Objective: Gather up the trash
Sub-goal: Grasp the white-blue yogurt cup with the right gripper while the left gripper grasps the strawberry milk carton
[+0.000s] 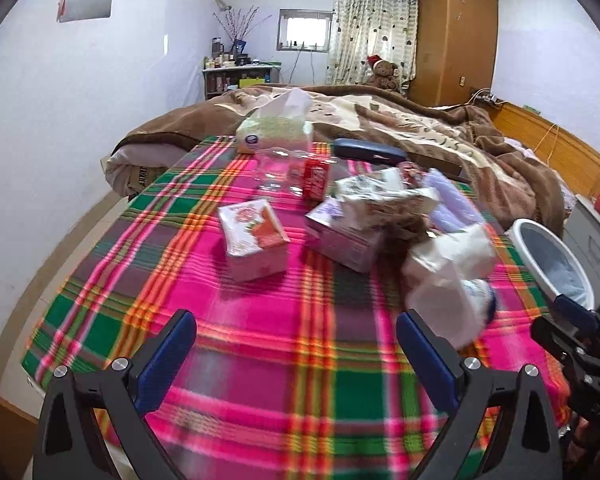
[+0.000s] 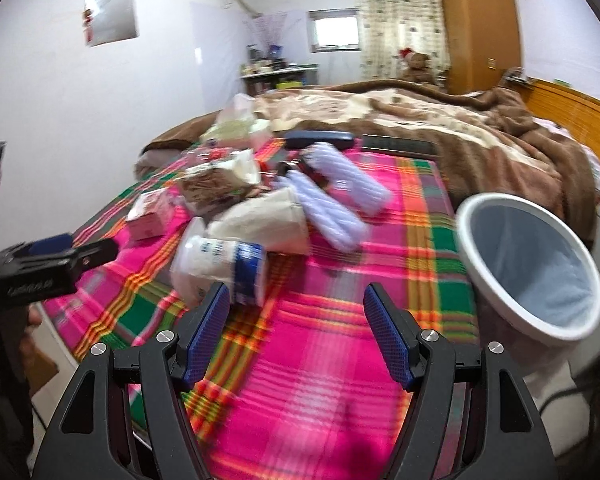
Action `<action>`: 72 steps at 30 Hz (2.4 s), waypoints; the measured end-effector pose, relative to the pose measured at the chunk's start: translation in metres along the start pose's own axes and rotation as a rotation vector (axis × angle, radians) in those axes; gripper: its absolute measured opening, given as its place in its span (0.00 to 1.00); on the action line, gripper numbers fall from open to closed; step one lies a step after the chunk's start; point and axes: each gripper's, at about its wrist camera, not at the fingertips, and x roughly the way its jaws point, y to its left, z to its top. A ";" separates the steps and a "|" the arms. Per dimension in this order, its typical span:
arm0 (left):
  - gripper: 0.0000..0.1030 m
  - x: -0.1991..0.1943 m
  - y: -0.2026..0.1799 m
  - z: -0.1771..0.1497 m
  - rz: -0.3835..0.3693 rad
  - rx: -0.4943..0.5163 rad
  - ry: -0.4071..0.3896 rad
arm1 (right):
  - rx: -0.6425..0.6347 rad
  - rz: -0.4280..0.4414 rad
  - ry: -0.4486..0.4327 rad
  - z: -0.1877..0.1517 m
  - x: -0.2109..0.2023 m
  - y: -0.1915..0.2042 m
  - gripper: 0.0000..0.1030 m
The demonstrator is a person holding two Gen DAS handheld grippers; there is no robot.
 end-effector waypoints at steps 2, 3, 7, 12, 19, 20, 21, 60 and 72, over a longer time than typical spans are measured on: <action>0.99 0.007 0.007 0.006 0.004 0.014 0.003 | -0.051 0.034 0.008 0.006 0.008 0.008 0.69; 0.99 0.013 0.010 0.010 0.010 0.023 0.007 | -0.070 0.047 0.011 0.008 0.011 0.011 0.69; 0.99 0.035 0.026 0.023 0.013 0.027 0.035 | -0.126 0.126 0.038 0.016 0.024 0.020 0.69; 0.99 0.059 0.040 0.038 -0.010 0.008 0.067 | -0.192 0.160 0.071 0.020 0.038 0.027 0.69; 0.99 0.092 0.040 0.054 -0.013 0.020 0.109 | -0.247 0.228 0.154 0.016 0.040 0.032 0.69; 0.99 0.097 0.040 0.056 -0.016 0.021 0.121 | -0.264 0.238 0.166 0.015 0.039 0.035 0.69; 0.99 0.100 0.040 0.057 -0.018 0.020 0.123 | -0.280 0.246 0.171 0.015 0.039 0.037 0.69; 0.68 0.144 0.056 0.066 -0.055 -0.106 0.219 | -0.209 0.344 0.213 0.015 0.067 0.064 0.52; 0.62 0.144 0.052 0.065 -0.011 -0.084 0.229 | -0.134 0.329 0.177 0.010 0.062 0.059 0.46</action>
